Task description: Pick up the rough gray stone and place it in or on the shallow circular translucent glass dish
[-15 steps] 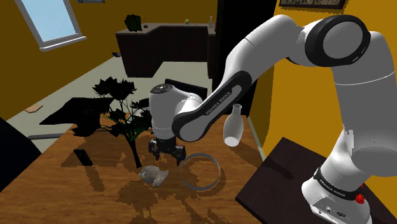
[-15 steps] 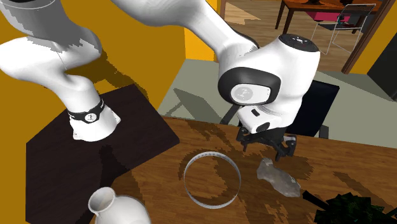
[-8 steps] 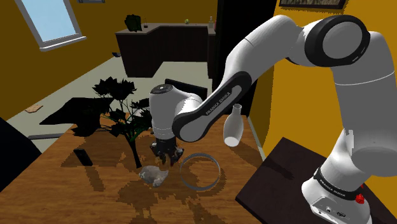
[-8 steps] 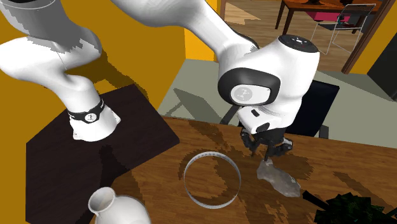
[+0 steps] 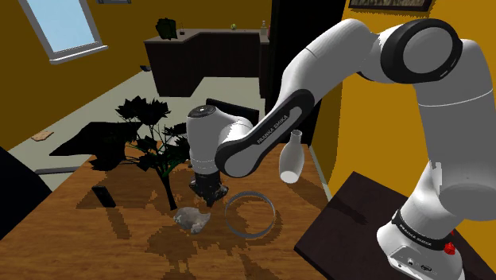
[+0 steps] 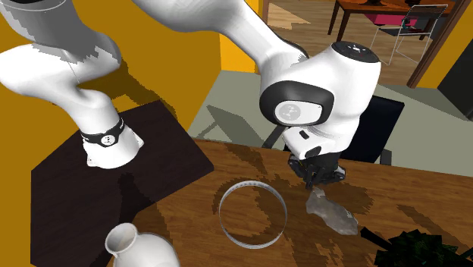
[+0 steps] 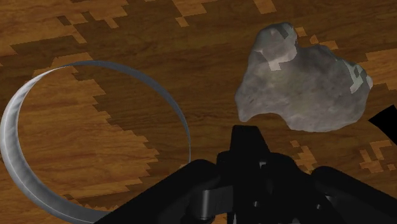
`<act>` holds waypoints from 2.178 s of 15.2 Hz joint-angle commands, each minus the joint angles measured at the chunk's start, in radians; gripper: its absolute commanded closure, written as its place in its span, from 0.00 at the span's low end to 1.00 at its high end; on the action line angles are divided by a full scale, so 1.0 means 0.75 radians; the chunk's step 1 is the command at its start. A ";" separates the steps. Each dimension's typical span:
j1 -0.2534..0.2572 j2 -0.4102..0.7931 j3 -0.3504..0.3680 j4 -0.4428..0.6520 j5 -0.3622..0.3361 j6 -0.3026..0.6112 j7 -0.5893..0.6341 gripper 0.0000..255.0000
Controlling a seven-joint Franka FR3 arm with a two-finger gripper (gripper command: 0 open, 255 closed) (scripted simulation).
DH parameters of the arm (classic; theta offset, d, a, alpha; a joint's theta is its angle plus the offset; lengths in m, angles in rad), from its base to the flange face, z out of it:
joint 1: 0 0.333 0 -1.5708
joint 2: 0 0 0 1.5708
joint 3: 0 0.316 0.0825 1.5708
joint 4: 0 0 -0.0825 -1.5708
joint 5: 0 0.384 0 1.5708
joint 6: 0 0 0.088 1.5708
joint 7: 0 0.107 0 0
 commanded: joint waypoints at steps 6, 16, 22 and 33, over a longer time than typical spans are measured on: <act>0.186 0.162 -0.096 0.078 -0.263 0.139 0.008 0.00; 0.322 0.361 -0.208 0.195 -0.443 0.258 0.037 0.00; 0.325 0.371 -0.212 0.201 -0.446 0.262 0.038 0.00; 0.326 0.374 -0.213 0.204 -0.446 0.262 0.038 1.00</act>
